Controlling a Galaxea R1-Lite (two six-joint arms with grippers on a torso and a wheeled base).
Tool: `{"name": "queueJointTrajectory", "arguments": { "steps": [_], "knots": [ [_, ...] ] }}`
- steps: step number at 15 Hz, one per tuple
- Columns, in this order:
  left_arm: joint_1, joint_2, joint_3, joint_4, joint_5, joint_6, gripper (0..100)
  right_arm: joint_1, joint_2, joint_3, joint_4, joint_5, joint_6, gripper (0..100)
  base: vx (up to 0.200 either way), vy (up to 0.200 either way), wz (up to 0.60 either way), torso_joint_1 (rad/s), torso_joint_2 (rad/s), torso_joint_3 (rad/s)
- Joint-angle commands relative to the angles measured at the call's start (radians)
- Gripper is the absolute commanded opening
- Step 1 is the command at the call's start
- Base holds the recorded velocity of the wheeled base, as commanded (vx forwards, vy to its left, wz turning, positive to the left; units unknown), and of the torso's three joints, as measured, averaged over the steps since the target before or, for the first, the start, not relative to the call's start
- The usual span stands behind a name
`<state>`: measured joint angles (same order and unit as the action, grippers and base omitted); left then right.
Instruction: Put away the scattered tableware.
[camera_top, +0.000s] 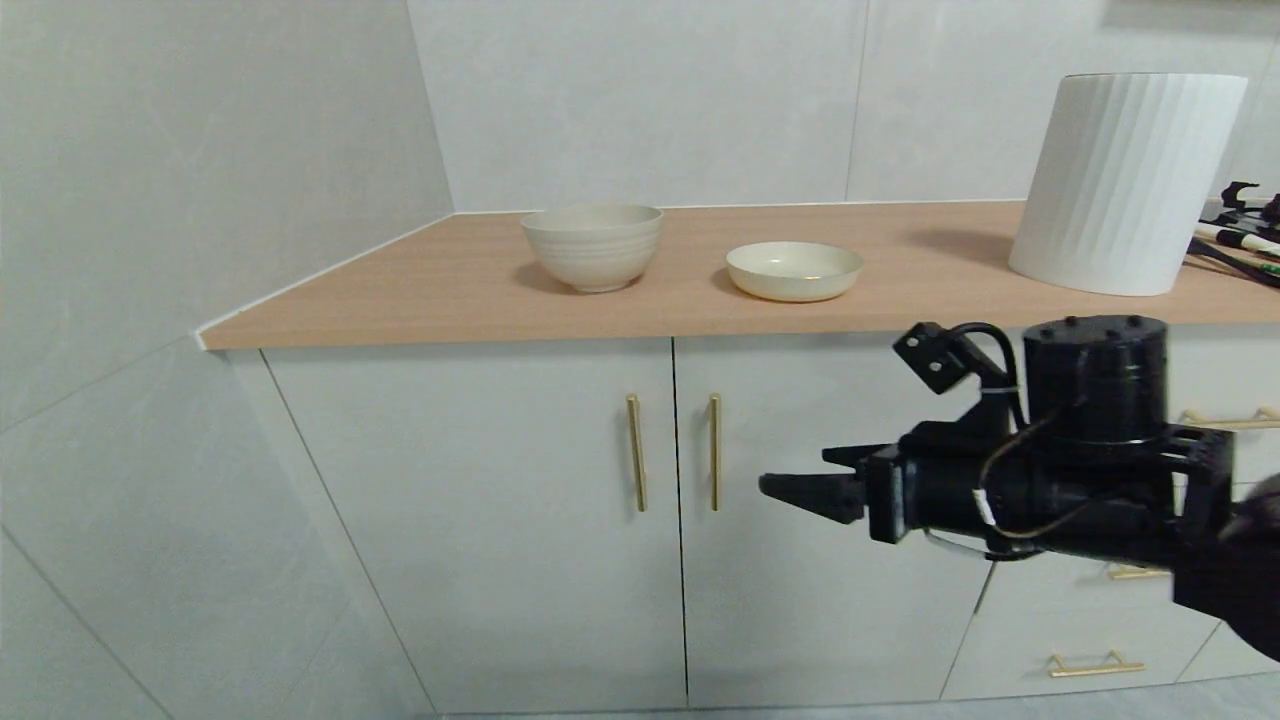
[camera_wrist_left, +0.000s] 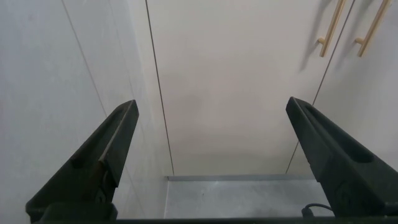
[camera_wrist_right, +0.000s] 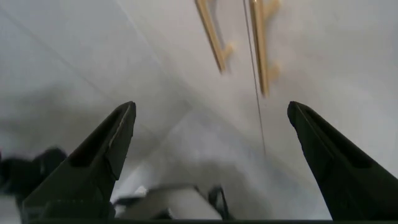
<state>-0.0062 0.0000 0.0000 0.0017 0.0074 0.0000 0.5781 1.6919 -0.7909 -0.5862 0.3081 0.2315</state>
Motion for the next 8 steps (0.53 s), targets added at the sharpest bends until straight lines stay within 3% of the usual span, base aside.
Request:
{"name": "queueJointTrajectory", "arguments": {
  "steps": [1,4,8],
  "knots": [
    [0.000,0.000,0.000,0.000,-0.001,0.000,100,0.020,0.209,-0.165,-0.011,0.000,0.015,100,0.000,0.000,0.00,0.000,0.00,0.000],
    [0.000,0.000,0.000,0.000,0.000,0.000,100,0.029,0.279,-0.211,-0.014,0.000,0.048,100,0.000,0.000,0.00,0.000,0.00,0.000],
    [0.000,0.000,0.000,0.000,0.000,0.000,100,0.045,0.399,-0.248,-0.132,-0.004,0.115,100,0.000,0.000,0.00,0.000,0.00,0.000]
  ]
}}
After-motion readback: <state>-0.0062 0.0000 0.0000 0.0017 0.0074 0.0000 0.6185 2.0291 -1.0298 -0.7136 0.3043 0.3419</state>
